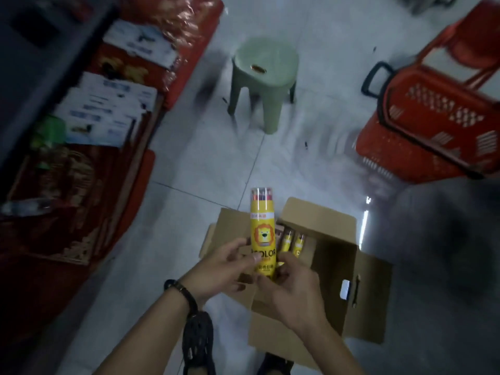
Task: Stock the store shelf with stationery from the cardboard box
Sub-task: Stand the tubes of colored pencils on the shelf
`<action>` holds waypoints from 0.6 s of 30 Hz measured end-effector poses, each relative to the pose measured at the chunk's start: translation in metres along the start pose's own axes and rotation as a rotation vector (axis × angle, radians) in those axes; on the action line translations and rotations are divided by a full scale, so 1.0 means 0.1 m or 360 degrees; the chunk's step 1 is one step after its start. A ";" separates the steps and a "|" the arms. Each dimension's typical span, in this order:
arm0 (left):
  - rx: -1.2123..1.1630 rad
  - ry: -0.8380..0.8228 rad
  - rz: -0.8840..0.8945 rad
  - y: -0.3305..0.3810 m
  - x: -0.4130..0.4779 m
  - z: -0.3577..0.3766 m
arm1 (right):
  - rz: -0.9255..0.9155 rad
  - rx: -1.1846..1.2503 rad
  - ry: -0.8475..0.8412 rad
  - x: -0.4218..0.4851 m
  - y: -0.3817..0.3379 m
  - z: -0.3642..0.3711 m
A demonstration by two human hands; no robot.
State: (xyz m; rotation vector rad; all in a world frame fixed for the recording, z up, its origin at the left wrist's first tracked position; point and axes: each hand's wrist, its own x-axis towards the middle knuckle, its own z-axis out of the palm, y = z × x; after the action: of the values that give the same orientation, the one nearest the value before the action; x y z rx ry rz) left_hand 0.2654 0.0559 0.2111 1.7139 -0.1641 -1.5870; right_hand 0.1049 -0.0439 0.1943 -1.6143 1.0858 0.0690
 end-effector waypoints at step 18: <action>-0.0078 0.1122 0.1150 1.47 -5.39 -2.48 | -0.1266 -0.0127 -0.0493 -2.64 -5.49 1.20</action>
State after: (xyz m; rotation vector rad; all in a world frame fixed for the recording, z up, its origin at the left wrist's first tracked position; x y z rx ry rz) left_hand 0.4303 0.3738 0.7057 1.7872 -0.3339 -0.4309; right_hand 0.3763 0.1788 0.7069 -1.9256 0.1627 -0.1633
